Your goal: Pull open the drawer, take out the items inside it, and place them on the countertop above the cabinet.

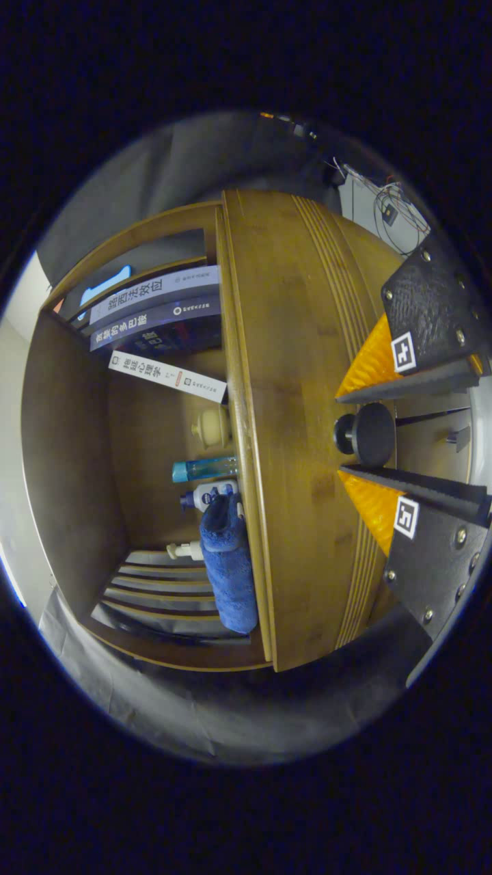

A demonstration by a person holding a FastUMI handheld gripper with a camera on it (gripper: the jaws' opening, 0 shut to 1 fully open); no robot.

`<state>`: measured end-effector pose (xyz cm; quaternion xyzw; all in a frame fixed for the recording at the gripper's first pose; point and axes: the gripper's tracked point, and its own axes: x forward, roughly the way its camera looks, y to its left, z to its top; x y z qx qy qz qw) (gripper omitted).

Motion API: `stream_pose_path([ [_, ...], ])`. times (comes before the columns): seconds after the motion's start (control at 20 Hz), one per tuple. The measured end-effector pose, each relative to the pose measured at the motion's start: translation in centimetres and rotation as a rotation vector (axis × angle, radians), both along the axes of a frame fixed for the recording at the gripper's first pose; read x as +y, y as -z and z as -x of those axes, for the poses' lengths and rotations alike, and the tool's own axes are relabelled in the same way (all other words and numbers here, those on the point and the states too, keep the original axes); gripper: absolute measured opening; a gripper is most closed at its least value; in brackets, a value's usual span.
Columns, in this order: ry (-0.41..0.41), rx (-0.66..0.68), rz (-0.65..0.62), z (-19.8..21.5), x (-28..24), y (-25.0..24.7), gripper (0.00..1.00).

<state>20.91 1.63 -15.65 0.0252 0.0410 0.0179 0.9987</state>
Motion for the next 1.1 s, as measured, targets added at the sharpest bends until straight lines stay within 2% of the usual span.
stream_pose_path([
  [0.2, 0.049, -0.064, 0.067, -0.4, -0.2, 0.1, 0.51],
  [0.3, 0.046, -0.076, 0.103, 0.2, -0.1, 0.6, 0.51],
  [0.45, -0.004, -0.033, 0.122, -0.2, 0.2, 0.7, 0.41],
  [0.55, 0.007, -0.006, 0.126, 0.2, 0.1, 0.6, 0.38],
  [0.6, 0.008, -0.001, 0.121, -0.1, 0.0, 0.6, 0.29],
  [0.75, 0.008, 0.018, 0.121, 0.8, 0.0, 0.8, 0.29],
  [1.1, 0.002, 0.051, 0.124, 5.9, -0.3, 0.9, 0.30],
])
